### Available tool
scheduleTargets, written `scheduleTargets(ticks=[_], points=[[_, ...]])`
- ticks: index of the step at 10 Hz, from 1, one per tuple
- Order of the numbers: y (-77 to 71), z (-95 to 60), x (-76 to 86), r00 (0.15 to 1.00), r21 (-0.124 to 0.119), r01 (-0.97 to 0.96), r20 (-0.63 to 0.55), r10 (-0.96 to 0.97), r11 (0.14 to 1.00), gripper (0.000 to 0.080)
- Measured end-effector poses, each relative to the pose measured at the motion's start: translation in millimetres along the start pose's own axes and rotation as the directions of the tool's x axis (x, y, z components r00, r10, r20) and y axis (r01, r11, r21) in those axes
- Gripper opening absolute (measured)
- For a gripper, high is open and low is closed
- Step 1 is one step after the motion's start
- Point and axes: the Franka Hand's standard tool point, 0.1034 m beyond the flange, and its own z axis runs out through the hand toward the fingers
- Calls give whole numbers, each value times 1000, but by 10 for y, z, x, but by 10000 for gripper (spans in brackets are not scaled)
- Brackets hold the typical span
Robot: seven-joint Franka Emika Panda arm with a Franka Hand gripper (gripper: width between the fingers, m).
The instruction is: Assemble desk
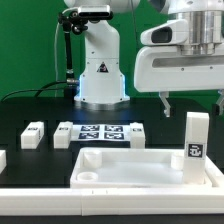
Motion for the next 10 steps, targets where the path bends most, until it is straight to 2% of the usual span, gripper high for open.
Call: scheduleTargets(ticks=[1, 2, 3, 4, 5, 6, 7, 8, 9, 10], points=[[207, 108, -151, 997, -5, 79, 19, -79, 997, 649], [424, 211, -438, 987, -12, 75, 144, -72, 997, 649], [583, 233, -556, 958, -15, 54, 284, -48, 998, 649], [625, 260, -490, 953, -19, 49, 299, -41, 999, 649], [603, 261, -494, 952, -18, 44, 303, -37, 999, 649], [613, 250, -583, 924, -17, 41, 381, -32, 999, 649], [629, 258, -575, 890, -18, 36, 455, -23, 999, 649], [638, 279, -543, 876, -21, 34, 482, -20, 999, 649], [700, 320, -671, 824, -24, 21, 567, -4, 999, 649], [811, 421, -806, 728, -24, -26, 684, 35, 999, 649]])
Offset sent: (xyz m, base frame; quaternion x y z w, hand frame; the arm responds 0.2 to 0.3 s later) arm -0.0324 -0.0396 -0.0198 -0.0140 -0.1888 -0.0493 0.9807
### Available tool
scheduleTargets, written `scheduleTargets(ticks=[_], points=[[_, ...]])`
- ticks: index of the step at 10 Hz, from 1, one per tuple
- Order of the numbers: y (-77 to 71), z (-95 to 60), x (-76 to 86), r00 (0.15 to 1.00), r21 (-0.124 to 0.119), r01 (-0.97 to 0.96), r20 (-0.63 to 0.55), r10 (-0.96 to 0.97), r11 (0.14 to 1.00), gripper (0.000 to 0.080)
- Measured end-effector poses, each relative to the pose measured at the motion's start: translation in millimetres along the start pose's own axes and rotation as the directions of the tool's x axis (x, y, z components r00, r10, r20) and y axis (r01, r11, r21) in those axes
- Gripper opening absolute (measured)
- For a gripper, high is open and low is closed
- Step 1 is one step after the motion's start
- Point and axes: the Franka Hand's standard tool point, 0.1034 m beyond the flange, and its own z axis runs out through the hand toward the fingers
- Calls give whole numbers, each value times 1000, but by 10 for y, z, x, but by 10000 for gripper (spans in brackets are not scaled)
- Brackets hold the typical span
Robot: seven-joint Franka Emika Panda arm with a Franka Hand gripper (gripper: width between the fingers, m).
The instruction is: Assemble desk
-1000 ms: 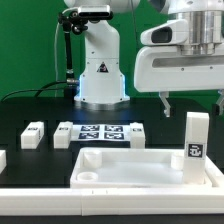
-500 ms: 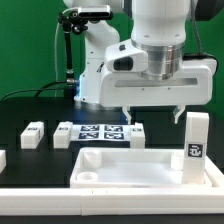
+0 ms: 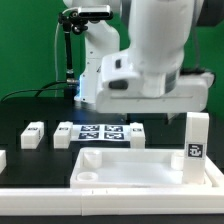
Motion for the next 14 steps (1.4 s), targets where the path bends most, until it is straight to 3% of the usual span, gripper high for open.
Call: scheduleTargets(ticks=[1, 2, 3, 6, 7, 9, 14], points=[[68, 76, 77, 999, 3, -13, 51, 13, 1000, 649], [76, 155, 48, 993, -4, -25, 112, 26, 1000, 649], [42, 166, 35, 989, -16, -45, 143, 47, 999, 649], [57, 170, 65, 989, -14, -46, 141, 48, 999, 649], [52, 217, 56, 988, -7, -52, 146, 53, 999, 649], [72, 380, 23, 982, 34, -81, 174, 74, 996, 649], [83, 434, 15, 981, 35, -84, 178, 77, 996, 649]])
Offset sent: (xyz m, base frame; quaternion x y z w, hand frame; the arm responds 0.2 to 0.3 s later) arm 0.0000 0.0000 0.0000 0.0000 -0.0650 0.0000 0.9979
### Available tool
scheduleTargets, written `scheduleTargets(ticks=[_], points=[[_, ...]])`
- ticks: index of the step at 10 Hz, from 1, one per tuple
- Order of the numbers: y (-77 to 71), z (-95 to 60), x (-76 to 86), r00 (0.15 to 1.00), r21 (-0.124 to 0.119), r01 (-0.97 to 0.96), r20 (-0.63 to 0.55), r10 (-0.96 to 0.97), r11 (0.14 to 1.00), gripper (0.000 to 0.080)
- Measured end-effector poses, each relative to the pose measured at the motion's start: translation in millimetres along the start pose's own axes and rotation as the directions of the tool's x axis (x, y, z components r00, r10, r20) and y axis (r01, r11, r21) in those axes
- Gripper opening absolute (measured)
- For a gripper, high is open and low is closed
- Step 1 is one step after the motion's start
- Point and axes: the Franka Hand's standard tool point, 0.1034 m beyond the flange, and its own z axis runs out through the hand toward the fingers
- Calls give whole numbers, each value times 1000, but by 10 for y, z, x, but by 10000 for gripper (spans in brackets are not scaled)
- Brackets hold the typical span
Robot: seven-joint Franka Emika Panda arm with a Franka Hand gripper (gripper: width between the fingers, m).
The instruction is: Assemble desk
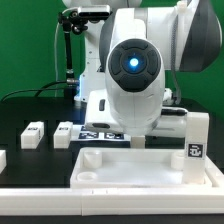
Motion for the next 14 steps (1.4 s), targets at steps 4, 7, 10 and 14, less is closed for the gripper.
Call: scheduleTargets(ticks=[4, 7, 10, 14], points=[[-52, 188, -6, 1000, 3, -15, 18, 15, 1000, 649], [-51, 218, 2, 1000, 5, -21, 16, 21, 1000, 649], [-45, 217, 3, 1000, 6, -22, 16, 22, 1000, 377], [-38, 215, 5, 1000, 7, -23, 16, 23, 1000, 288]])
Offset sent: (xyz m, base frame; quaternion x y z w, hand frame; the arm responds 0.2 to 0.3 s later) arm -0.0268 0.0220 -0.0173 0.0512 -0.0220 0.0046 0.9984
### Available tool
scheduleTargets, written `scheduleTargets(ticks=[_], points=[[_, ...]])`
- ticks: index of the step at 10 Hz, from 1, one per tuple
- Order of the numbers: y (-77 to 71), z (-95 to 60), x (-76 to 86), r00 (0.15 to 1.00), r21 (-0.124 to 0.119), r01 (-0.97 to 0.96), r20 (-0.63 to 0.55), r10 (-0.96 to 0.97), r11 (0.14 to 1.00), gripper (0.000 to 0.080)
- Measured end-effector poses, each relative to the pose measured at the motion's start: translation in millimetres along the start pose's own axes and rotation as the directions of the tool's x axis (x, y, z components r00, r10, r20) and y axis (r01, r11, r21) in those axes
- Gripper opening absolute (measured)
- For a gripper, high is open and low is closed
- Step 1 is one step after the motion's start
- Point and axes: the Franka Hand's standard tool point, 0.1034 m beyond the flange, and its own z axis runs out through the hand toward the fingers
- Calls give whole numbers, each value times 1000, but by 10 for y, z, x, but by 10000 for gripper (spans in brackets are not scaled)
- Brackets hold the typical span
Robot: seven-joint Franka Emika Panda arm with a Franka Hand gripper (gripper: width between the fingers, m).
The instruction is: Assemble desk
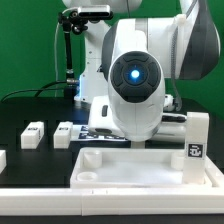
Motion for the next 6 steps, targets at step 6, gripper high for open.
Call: scheduleTargets(ticks=[6], points=[[174, -560, -205, 1000, 71, -16, 19, 14, 997, 288]])
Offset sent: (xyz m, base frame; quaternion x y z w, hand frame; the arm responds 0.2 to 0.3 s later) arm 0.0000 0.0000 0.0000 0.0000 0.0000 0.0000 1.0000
